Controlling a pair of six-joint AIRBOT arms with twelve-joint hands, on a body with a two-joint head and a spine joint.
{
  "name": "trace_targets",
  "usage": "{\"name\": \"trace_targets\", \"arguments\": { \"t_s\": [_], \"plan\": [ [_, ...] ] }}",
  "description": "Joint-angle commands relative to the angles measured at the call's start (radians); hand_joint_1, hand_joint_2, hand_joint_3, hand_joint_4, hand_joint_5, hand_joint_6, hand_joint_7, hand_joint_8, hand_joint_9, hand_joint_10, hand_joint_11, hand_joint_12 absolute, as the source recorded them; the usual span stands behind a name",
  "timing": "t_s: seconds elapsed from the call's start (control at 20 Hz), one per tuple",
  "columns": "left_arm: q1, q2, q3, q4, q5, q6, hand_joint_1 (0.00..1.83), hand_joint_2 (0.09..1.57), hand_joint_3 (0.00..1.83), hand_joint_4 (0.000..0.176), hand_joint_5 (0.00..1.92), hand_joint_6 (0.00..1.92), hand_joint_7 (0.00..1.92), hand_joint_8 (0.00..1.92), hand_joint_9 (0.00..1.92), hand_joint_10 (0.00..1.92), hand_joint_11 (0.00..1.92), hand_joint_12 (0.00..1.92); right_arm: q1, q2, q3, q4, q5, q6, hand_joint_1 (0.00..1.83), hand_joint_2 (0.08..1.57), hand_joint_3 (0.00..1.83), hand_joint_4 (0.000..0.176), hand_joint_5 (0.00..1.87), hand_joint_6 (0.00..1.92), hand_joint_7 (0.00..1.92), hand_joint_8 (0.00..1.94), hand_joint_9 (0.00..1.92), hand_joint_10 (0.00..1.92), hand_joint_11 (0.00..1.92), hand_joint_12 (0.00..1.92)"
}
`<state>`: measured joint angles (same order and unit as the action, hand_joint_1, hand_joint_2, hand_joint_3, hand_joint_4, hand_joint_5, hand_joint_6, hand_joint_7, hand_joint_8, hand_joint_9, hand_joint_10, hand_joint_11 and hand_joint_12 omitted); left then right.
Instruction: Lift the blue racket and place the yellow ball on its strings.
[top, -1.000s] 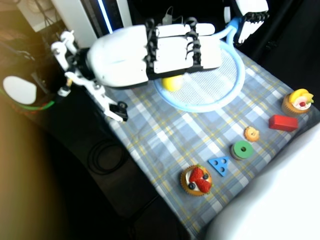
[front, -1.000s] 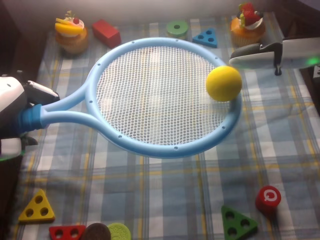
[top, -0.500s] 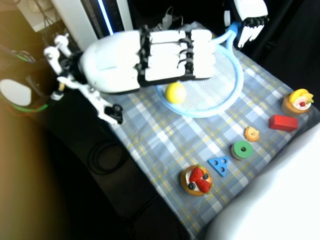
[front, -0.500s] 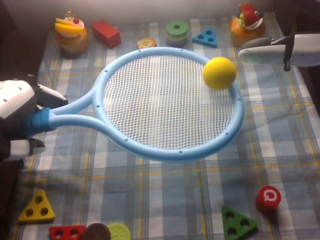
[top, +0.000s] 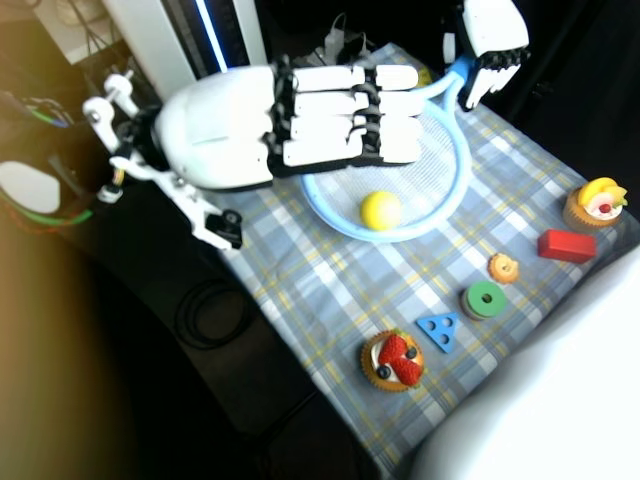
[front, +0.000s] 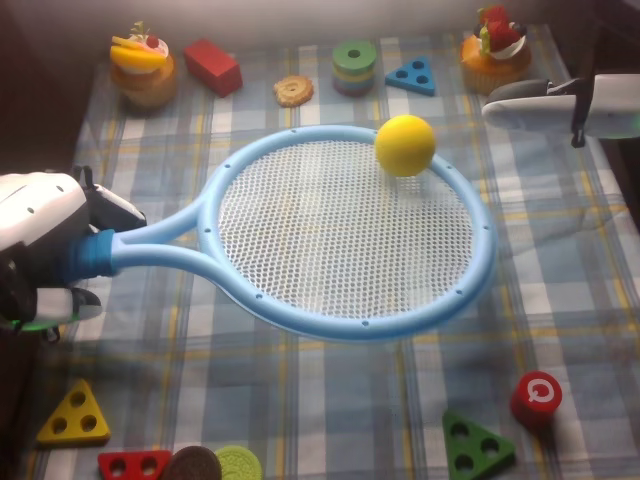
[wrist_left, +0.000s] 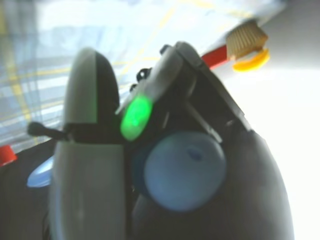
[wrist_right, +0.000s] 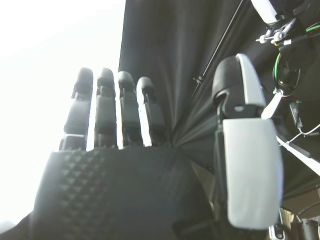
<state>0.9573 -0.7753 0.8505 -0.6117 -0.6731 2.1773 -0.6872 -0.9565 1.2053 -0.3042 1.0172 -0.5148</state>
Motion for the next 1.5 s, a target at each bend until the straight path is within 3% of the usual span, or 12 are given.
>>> {"name": "trace_targets", "arguments": {
  "t_s": [0.0,0.05,0.25,0.3,0.5,0.6,0.7,0.85,0.95,1.1,1.35,1.45],
  "plan": [
    [-0.012,-0.004,0.007,0.016,-0.103,-0.003,1.54,1.31,0.01,0.176,0.83,1.92,1.30,1.92,1.55,1.92,1.60,1.92,0.006,0.001,-0.003,0.044,0.119,-0.001,0.68,1.13,0.00,0.020,0.17,0.00,0.20,0.00,0.18,0.00,0.00,0.37],
    [-0.012,-0.007,0.009,0.012,-0.100,0.002,1.58,1.31,0.00,0.176,0.89,1.92,1.34,1.92,1.60,1.92,1.44,1.92,0.006,0.001,-0.003,0.044,0.119,-0.002,0.70,1.13,0.00,0.019,0.18,0.00,0.21,0.00,0.17,0.00,0.00,0.37],
    [-0.013,-0.015,0.016,-0.006,-0.088,0.026,1.58,1.30,0.00,0.176,0.78,1.92,1.29,1.92,1.55,1.92,1.54,1.92,0.004,0.002,-0.003,0.044,0.120,-0.002,0.70,1.12,0.00,0.017,0.20,0.00,0.22,0.00,0.19,0.00,0.00,0.40],
    [-0.014,-0.017,0.019,-0.008,-0.086,0.026,1.53,1.31,0.00,0.173,0.65,1.92,1.07,1.92,1.39,1.92,1.37,1.92,0.003,0.002,-0.003,0.044,0.120,-0.002,0.71,1.13,0.00,0.014,0.20,0.00,0.23,0.00,0.20,0.01,0.00,0.41],
    [-0.016,-0.020,0.026,-0.015,-0.077,0.029,1.58,1.29,0.00,0.168,0.72,1.92,1.22,1.92,1.53,1.92,1.51,1.92,0.001,0.003,-0.003,0.044,0.120,-0.002,0.71,1.13,0.00,0.017,0.20,0.00,0.24,0.00,0.21,0.00,0.00,0.44],
    [-0.020,-0.025,0.032,-0.031,-0.066,0.056,1.58,1.27,0.00,0.169,0.76,1.92,1.31,1.92,1.60,1.92,1.29,1.90,-0.001,0.003,-0.003,0.044,0.120,-0.002,0.71,1.13,0.00,0.010,0.20,0.00,0.24,0.00,0.22,0.00,0.00,0.43],
    [-0.020,-0.026,0.034,-0.035,-0.063,0.057,1.57,1.27,0.00,0.172,0.77,1.92,1.31,1.92,1.59,1.92,1.23,1.78,-0.001,0.003,-0.003,0.044,0.120,-0.002,0.71,1.12,0.00,0.014,0.20,0.00,0.25,0.00,0.22,0.01,0.00,0.43],
    [-0.020,-0.035,0.041,-0.055,-0.059,0.061,1.62,1.25,0.00,0.176,0.74,1.92,1.24,1.92,1.53,1.92,1.30,1.92,-0.002,0.005,-0.004,0.044,0.120,-0.003,0.70,1.12,0.00,0.016,0.20,0.00,0.25,0.00,0.23,0.00,0.00,0.42],
    [-0.020,-0.047,0.043,-0.078,-0.056,0.103,1.59,1.25,0.00,0.176,0.70,1.92,1.19,1.92,1.48,1.92,1.13,1.79,-0.005,0.006,-0.005,0.044,0.120,-0.003,0.70,1.11,0.00,0.015,0.21,0.00,0.26,0.00,0.24,0.00,0.00,0.45],
    [-0.020,-0.055,0.043,-0.099,-0.055,0.143,1.71,1.16,0.02,0.088,0.71,1.92,1.07,1.92,1.44,1.92,1.01,1.72,-0.006,0.006,-0.005,0.045,0.120,-0.003,0.72,1.12,0.00,0.019,0.21,0.00,0.26,0.00,0.24,0.00,0.00,0.46],
    [-0.019,-0.062,0.044,-0.114,-0.061,0.144,1.52,1.24,0.01,0.102,0.57,1.92,0.73,1.92,1.09,1.92,1.18,1.92,-0.011,0.007,-0.005,0.047,0.120,-0.003,0.72,1.12,0.00,0.013,0.22,0.00,0.26,0.00,0.24,0.00,0.01,0.47],
    [-0.018,-0.065,0.044,-0.114,-0.064,0.144,1.42,1.20,0.00,0.081,0.49,1.92,0.70,1.92,1.09,1.92,1.26,1.92,-0.012,0.007,-0.005,0.047,0.120,-0.003,0.71,1.12,0.00,0.025,0.21,0.00,0.25,0.00,0.22,0.00,0.00,0.45]
  ]
}}
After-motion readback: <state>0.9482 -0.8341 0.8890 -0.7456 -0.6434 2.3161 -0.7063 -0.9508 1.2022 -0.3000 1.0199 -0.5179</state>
